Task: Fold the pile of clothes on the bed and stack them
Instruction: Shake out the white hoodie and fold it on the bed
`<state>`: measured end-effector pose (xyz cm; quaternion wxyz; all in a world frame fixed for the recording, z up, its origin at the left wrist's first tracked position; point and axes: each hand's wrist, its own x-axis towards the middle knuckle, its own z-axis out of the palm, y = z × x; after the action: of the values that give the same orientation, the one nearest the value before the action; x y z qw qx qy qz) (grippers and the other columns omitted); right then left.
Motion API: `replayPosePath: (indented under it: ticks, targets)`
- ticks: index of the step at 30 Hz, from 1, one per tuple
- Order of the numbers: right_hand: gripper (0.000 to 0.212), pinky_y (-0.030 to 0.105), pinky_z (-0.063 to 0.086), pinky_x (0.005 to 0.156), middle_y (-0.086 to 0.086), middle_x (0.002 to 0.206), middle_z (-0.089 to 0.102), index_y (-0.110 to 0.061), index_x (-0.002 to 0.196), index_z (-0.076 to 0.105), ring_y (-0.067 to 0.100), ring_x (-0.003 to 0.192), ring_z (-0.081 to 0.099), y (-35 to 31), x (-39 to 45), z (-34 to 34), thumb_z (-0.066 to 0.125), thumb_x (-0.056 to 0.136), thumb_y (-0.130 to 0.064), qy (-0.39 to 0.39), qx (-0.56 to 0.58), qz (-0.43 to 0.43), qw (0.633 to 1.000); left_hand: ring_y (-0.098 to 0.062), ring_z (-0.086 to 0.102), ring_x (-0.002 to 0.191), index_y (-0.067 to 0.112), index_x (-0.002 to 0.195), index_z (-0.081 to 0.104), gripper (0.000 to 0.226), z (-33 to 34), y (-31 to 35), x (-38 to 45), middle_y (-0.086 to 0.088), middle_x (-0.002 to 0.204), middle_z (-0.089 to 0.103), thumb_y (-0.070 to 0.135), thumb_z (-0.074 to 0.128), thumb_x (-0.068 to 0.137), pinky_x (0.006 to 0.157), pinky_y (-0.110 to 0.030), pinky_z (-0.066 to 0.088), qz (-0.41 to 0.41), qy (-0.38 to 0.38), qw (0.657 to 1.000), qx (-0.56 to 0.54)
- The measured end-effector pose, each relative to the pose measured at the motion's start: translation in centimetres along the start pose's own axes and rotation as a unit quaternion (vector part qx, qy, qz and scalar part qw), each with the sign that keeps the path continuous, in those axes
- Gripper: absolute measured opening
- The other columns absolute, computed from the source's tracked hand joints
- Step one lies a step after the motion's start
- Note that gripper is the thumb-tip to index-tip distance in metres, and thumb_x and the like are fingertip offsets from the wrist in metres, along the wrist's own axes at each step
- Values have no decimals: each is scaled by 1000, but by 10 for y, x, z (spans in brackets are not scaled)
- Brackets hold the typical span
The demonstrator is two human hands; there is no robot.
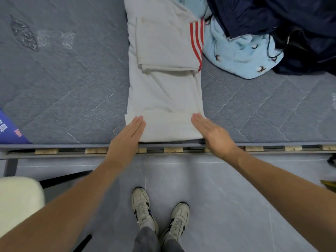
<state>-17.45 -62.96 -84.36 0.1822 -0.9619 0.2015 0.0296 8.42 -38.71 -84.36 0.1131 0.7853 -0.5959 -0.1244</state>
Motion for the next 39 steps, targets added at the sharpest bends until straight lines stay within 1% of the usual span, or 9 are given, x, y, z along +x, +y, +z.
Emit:
replayPosePath:
  ticks: [6, 9, 14, 19, 23, 28, 31, 35, 39]
  targets:
    - [82, 40, 48, 111, 6, 160, 47, -13, 155, 48, 25, 147, 46, -21, -26, -29, 48, 80, 20, -49, 71, 25, 996, -24, 45, 148, 8, 154, 48, 61, -32, 11, -28, -6, 162, 44, -6, 61, 96, 117, -41, 44, -28, -40, 995, -88]
    - [55, 43, 57, 85, 7, 123, 74, -13, 126, 72, 32, 106, 70, -21, -1, -59, 53, 82, 15, -9, 132, 70, 989, -20, 61, 118, 16, 141, 58, 41, -60, 2, -3, 2, 137, 61, 5, 58, 102, 97, -30, 47, -63, -24, 983, -170]
    - [8, 32, 47, 65, -6, 78, 70, -17, 87, 70, 8, 71, 62, -11, 55, -97, 74, 94, -14, 51, 295, 208, 931, -10, 64, 92, 24, 121, 64, 22, -90, -13, 61, 9, 107, 70, 18, 68, 101, 80, -26, 47, -174, 74, 931, -314]
    - [17, 38, 61, 85, 4, 103, 77, -10, 110, 72, 19, 98, 74, 2, 111, -109, 75, 96, -18, 137, 435, 270, 848, -18, 63, 108, 21, 122, 62, 19, -102, -32, 133, 4, 118, 68, 22, 65, 103, 95, -39, 52, -217, 131, 890, -379]
    - [8, 22, 55, 76, 1, 93, 72, -13, 100, 65, 2, 83, 66, 16, 176, -123, 72, 97, -14, 223, 427, 271, 834, -17, 62, 106, 32, 123, 56, 15, -114, -56, 198, 7, 116, 66, 30, 55, 108, 90, -38, 51, -190, 161, 889, -384]
    - [20, 40, 49, 77, 25, 95, 62, -3, 108, 58, 22, 81, 55, 43, 275, -156, 67, 100, -18, 250, 360, 284, 852, -14, 57, 90, 28, 121, 54, 12, -144, -97, 303, -4, 107, 65, 31, 52, 109, 76, -33, 44, -170, 177, 901, -356]
    - [32, 38, 41, 82, 10, 99, 53, -7, 128, 54, 24, 93, 50, 56, 322, -161, 65, 99, -16, 243, 257, 322, 878, -20, 57, 103, 19, 128, 54, 22, -155, -115, 360, -11, 118, 62, 30, 50, 110, 83, -35, 44, -173, 155, 917, -324]
    - [50, 37, 39, 96, 9, 137, 48, -13, 145, 47, 27, 121, 45, 34, 341, -137, 52, 95, -16, 284, 11, 248, 926, -31, 49, 123, 18, 144, 50, 37, -145, -109, 378, -11, 140, 47, 23, 53, 107, 98, -43, 42, -152, 179, 970, -58]
    - [58, 50, 13, 129, 6, 174, 12, -27, 166, 18, 26, 161, 6, 27, 330, -77, 33, 110, -36, 62, -9, 178, 982, -28, 25, 157, 21, 156, 46, 51, -99, -100, 348, -6, 168, 34, 41, 40, 109, 127, -50, 20, 75, 75, 994, 3]
